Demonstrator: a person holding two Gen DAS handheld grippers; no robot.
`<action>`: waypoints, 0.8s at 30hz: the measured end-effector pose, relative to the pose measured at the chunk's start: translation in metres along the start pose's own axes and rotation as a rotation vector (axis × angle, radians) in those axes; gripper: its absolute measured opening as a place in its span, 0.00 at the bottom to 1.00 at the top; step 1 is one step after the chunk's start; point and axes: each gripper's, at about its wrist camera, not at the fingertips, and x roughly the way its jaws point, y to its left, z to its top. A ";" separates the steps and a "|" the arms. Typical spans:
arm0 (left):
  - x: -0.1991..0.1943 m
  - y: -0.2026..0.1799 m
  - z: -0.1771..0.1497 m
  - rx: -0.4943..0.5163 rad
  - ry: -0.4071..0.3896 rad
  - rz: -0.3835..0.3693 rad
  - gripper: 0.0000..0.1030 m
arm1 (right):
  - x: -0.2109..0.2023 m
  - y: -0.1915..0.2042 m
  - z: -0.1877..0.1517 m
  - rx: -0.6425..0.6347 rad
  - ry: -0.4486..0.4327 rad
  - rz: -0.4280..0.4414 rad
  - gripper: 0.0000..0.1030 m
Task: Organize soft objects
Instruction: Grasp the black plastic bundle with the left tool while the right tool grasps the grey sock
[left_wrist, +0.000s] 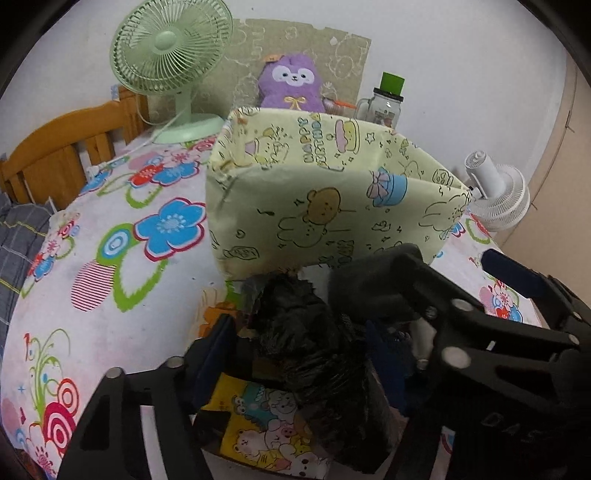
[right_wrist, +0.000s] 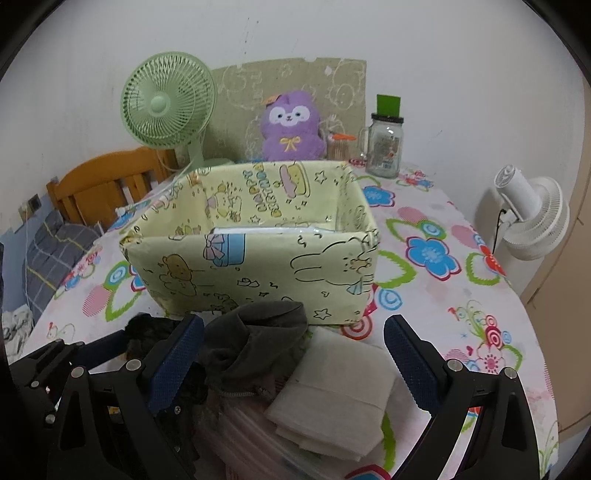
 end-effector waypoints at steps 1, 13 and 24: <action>0.002 0.001 0.000 -0.004 0.005 -0.009 0.62 | 0.003 0.001 0.000 -0.002 0.006 0.000 0.95; 0.008 0.001 0.002 0.012 0.010 -0.055 0.46 | 0.032 0.008 0.001 0.017 0.085 0.069 0.76; 0.006 -0.008 0.004 0.047 0.004 -0.030 0.39 | 0.030 0.009 -0.001 0.047 0.104 0.131 0.34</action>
